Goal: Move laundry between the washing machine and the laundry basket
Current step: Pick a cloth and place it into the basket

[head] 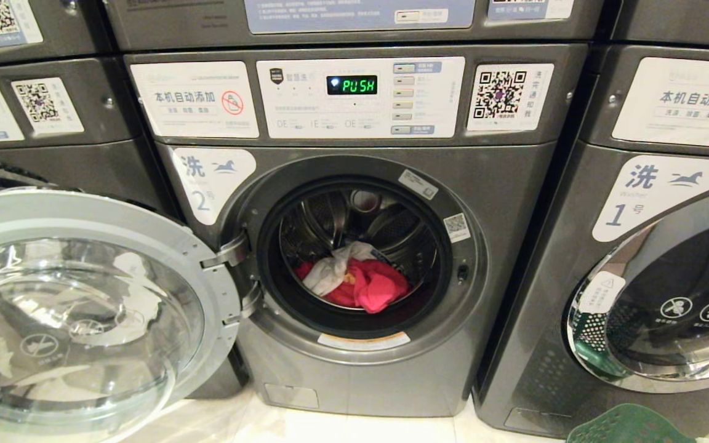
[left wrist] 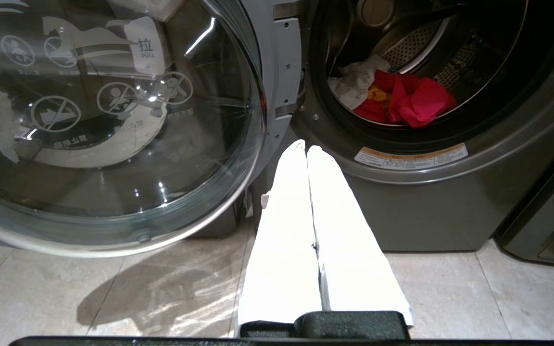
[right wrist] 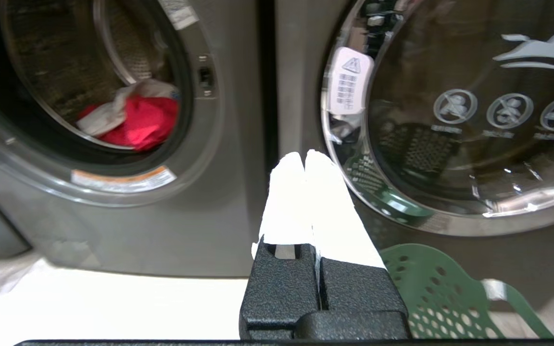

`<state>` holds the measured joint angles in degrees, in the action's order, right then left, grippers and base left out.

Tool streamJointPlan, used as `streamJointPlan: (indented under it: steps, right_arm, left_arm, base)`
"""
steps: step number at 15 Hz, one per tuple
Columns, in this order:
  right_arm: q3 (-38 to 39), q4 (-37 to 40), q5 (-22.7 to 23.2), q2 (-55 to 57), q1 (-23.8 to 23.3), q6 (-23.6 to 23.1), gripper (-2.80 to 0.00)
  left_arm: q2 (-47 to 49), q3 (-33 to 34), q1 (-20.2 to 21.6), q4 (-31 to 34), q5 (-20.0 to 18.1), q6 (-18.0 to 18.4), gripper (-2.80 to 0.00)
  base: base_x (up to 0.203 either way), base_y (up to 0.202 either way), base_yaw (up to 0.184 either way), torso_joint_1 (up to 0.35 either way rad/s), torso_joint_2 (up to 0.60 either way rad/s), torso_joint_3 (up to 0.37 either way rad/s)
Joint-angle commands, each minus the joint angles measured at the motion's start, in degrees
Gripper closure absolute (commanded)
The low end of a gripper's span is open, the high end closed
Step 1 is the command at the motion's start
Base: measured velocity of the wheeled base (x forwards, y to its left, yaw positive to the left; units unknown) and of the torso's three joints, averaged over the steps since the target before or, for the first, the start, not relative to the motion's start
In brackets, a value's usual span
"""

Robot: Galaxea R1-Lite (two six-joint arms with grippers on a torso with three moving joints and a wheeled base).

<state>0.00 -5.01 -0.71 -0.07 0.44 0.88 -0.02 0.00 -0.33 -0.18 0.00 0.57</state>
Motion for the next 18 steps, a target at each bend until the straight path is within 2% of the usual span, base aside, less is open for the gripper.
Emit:
streamJointPlan:
  steps: [1,9,18]
  right_arm:
    - [1.93,-0.09,0.0,0.07,0.0,0.0,0.0]
    - [1.93,-0.09,0.0,0.07,0.0,0.0,0.0]
    - [1.93,-0.09,0.0,0.07,0.0,0.0,0.0]
  left_arm:
    - [0.02,0.09,-0.02,0.01,0.0,0.04,0.0]
    - [0.02,0.09,-0.02,-0.08,-0.09,0.13,0.0]
    - [0.02,0.09,-0.02,0.09,-0.14,0.34,0.0]
  base:
    - [0.0,0.0,0.0,0.0,0.0,0.0]
    - [0.0,0.02,0.0,0.001,0.0,0.0]
    - [0.0,0.188,-0.003,0.001,0.0,0.003]
